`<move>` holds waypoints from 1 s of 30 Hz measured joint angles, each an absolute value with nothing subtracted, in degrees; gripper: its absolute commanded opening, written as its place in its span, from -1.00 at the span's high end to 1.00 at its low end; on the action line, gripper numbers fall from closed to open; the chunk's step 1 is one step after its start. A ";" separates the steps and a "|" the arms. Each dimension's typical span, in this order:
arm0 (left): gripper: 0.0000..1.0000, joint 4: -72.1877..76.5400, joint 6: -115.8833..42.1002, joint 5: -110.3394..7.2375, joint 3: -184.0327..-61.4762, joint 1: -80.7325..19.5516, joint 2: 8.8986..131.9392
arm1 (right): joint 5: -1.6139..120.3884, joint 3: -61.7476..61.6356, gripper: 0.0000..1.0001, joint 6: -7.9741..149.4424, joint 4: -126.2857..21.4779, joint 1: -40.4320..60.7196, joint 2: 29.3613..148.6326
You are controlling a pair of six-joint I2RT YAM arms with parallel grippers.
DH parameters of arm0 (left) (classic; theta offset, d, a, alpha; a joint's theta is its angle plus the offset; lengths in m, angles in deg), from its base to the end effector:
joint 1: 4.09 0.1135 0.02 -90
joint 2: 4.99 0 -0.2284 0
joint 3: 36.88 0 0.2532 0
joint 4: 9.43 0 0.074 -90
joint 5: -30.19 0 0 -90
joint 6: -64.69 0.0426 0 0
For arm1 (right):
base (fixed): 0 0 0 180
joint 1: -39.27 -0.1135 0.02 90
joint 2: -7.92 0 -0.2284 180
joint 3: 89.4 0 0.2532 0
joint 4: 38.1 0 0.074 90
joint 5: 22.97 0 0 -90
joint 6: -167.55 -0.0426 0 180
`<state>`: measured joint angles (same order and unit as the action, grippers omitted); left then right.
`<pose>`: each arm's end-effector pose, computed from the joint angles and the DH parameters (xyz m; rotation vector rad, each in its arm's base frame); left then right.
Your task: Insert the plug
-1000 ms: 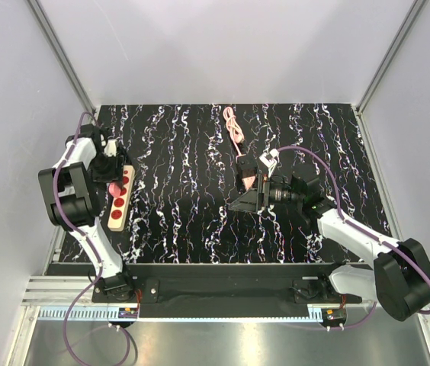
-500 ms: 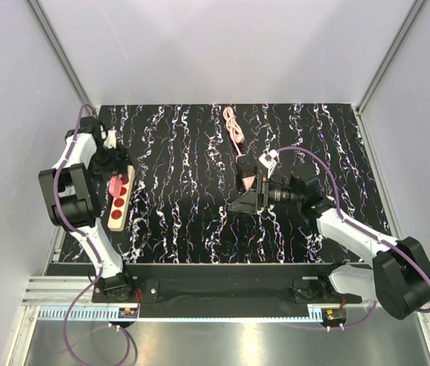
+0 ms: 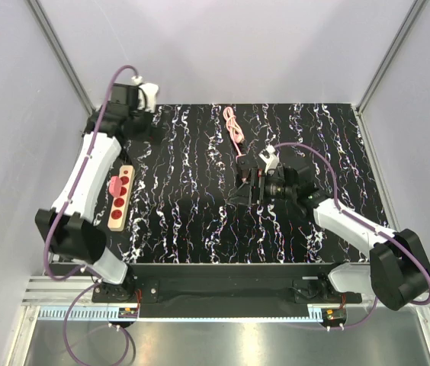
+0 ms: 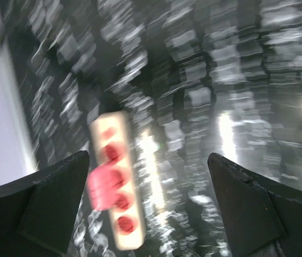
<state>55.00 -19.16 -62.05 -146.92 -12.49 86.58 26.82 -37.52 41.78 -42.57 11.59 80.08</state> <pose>0.3440 -0.0491 0.3382 0.2818 2.3555 0.0275 0.2390 0.1564 0.1986 -0.3464 2.1521 1.3752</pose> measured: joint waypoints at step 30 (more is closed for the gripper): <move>-0.98 19.50 -35.77 -27.67 -98.75 -28.71 39.33 | 55.02 -19.59 -0.99 46.65 -72.39 11.59 67.01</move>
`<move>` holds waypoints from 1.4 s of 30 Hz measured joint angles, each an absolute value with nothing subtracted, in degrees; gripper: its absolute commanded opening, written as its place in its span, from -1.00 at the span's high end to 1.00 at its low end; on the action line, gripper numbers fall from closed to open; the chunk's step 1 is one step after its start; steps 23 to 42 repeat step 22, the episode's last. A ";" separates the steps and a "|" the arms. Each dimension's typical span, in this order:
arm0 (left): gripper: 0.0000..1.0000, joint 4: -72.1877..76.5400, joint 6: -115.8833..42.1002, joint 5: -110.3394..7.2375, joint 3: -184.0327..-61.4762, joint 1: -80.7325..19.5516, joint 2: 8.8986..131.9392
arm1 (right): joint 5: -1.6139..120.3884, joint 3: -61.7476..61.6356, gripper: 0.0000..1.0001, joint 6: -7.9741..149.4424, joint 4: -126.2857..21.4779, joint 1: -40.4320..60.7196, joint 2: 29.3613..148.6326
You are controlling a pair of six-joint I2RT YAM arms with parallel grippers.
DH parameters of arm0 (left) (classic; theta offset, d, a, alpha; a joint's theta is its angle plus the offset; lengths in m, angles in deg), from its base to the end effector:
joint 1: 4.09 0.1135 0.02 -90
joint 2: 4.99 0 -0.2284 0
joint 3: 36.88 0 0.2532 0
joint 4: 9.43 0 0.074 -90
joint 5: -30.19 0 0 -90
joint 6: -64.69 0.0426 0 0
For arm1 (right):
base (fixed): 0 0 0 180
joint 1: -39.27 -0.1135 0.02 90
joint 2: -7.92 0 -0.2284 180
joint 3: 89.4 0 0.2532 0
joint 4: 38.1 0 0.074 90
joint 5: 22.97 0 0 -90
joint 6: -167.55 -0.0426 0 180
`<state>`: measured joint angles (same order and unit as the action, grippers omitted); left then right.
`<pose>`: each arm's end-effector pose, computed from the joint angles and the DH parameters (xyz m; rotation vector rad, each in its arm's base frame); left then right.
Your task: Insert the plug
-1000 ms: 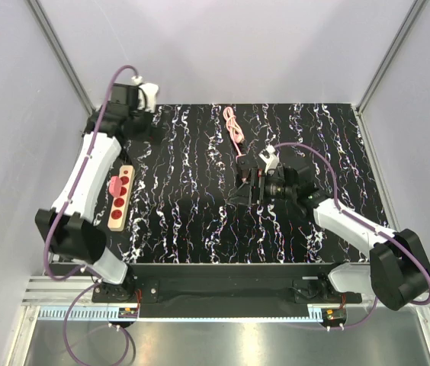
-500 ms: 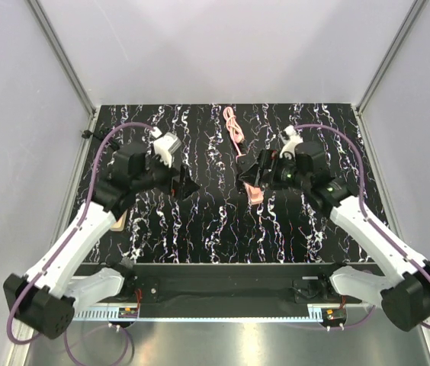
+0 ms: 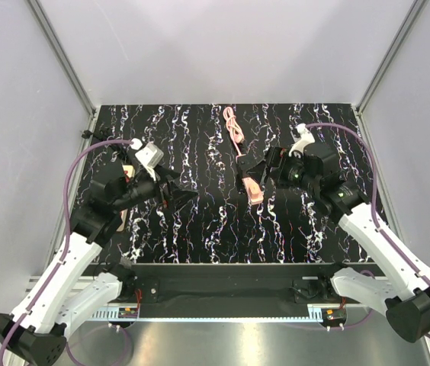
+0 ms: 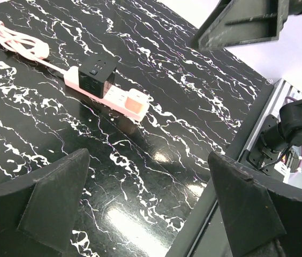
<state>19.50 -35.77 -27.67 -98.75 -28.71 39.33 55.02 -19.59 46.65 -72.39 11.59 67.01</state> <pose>0.1778 -0.1064 0.3277 0.6381 1.7202 -0.9311 0.2239 0.1275 0.3103 -0.0845 2.0770 0.8545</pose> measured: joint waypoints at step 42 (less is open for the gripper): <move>-0.98 18.91 -37.65 -26.82 -98.70 -28.71 38.52 | 56.96 -16.23 -0.99 47.44 -74.53 11.59 65.06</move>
